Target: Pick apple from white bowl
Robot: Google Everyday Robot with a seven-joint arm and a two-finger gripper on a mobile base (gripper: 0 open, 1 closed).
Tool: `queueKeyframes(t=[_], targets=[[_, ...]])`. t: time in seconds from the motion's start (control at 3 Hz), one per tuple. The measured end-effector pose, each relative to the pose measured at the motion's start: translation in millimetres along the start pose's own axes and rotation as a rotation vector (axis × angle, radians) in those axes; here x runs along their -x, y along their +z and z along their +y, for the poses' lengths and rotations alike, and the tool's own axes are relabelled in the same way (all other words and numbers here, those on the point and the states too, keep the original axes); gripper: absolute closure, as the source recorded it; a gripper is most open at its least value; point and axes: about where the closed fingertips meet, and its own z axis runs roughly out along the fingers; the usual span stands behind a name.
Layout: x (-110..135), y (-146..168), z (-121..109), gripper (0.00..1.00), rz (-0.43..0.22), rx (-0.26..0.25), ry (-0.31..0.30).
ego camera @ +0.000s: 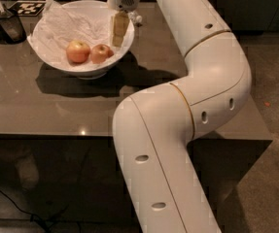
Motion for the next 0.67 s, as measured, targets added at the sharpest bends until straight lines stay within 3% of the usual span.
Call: queueKeyframes(t=[0.67], targets=[[2.3,34.1,6.9,0.11,0.021,0.067,-0.003]])
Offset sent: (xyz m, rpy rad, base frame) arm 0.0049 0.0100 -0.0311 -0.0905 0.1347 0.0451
